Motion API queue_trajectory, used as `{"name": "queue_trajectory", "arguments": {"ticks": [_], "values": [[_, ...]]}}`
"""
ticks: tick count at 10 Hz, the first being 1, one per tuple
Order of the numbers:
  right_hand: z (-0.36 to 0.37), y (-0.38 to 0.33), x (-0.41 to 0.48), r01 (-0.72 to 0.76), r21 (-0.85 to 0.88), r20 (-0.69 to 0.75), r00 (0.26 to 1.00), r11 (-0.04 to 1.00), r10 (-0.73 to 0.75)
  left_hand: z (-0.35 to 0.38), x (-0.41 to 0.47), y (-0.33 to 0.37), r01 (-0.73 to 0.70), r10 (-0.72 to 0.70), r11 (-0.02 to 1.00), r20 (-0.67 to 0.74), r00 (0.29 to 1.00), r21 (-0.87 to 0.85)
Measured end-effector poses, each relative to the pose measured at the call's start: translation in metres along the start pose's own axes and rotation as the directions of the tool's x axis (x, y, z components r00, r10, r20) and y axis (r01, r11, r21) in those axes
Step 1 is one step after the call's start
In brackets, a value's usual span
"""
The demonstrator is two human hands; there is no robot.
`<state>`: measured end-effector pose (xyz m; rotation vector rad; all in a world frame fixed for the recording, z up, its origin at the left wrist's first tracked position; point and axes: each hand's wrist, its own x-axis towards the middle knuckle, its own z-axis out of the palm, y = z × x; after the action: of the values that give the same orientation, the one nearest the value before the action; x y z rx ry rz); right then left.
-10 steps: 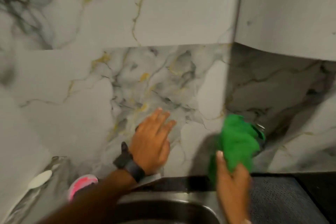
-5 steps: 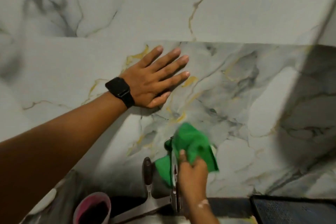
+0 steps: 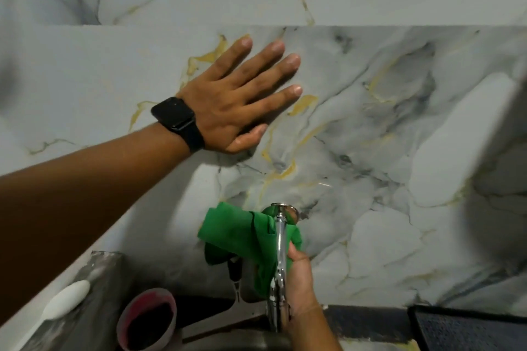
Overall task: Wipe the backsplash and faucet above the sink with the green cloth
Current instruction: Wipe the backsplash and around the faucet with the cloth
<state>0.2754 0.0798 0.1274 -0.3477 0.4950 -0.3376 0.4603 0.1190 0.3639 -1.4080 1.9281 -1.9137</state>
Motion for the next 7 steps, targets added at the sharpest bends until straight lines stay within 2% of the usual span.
{"name": "queue_trajectory", "arguments": {"ticks": [1,2,3,4,5,6,7], "values": [[0.012,0.003,-0.011,0.302,-0.187,0.034,0.953,0.935,-0.301,0.001,0.002,0.005,-0.016,0.016,1.0,-0.001,1.0,0.006],[0.018,-0.007,-0.041,-0.104,-0.704,-0.578,0.659,0.702,-0.481,0.001,0.004,0.005,-0.022,0.021,1.0,0.016,1.0,0.014],[0.031,-0.002,-0.056,0.277,-0.958,0.17,0.747,0.068,-0.643,0.0,0.004,0.004,-0.012,0.012,1.0,0.013,1.0,0.014],[0.061,-0.009,-0.056,-0.038,-0.797,0.36,0.771,-0.603,-0.525,-0.001,0.003,0.006,-0.002,0.003,1.0,0.02,1.0,-0.012],[0.083,-0.013,-0.051,-0.125,-0.542,0.304,0.893,-0.831,-0.332,-0.001,0.004,0.004,0.002,-0.002,1.0,0.018,1.0,-0.021],[0.094,-0.007,-0.036,-0.218,-0.172,0.235,0.938,-0.961,-0.255,-0.001,0.003,0.002,0.007,-0.007,1.0,0.016,1.0,-0.029],[0.114,0.014,-0.022,-0.4,0.009,0.094,0.913,-0.916,-0.397,-0.001,0.001,0.004,0.008,-0.008,0.999,0.015,1.0,-0.05]]}}
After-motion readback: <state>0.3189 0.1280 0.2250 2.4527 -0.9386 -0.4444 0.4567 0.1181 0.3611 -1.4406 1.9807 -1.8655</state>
